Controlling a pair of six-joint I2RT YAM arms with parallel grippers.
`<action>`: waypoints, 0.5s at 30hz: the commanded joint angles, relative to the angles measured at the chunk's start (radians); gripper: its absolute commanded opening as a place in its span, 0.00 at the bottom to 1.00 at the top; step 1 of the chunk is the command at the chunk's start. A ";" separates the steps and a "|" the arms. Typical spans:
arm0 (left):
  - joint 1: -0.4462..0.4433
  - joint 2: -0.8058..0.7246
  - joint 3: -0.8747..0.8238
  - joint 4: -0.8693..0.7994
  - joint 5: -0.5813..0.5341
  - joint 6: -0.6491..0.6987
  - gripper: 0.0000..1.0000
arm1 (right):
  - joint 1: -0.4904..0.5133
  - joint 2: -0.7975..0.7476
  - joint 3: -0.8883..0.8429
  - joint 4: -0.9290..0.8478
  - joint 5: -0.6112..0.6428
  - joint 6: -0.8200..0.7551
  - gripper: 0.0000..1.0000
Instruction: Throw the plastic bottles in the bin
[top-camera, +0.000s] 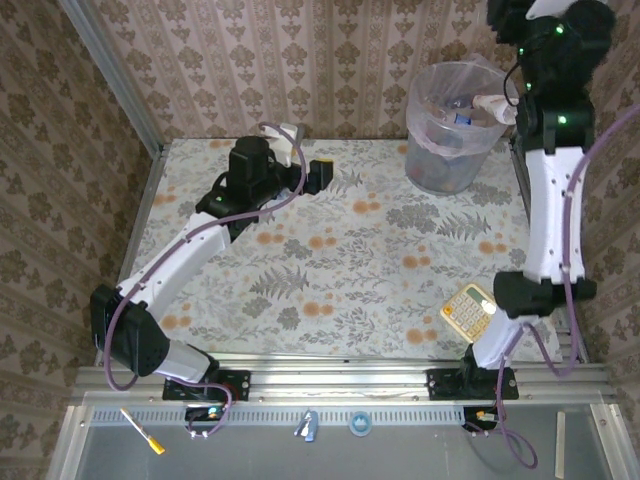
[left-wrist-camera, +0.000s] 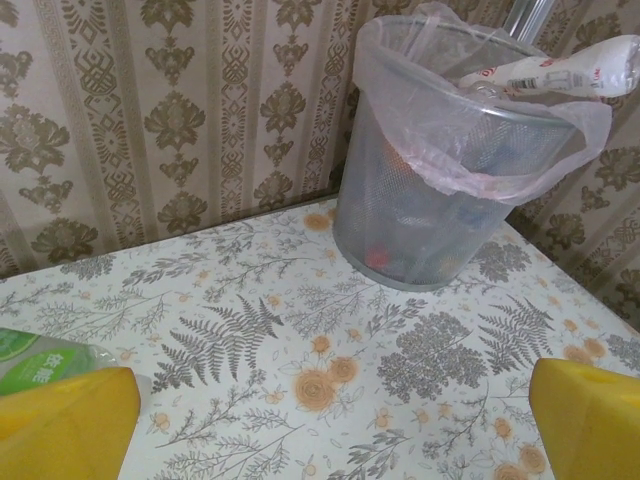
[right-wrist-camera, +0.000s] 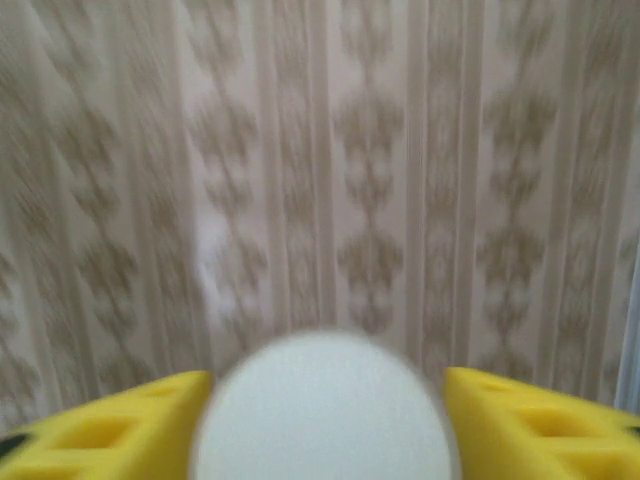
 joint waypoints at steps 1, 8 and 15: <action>0.013 -0.007 0.014 -0.032 0.008 -0.032 1.00 | -0.007 0.070 0.068 -0.318 0.017 0.089 0.83; 0.037 -0.001 0.002 -0.052 0.000 -0.063 1.00 | -0.003 0.008 0.099 -0.320 -0.023 0.090 0.85; 0.053 0.026 0.013 -0.068 -0.004 -0.093 1.00 | -0.003 -0.049 0.097 -0.342 -0.073 0.089 0.88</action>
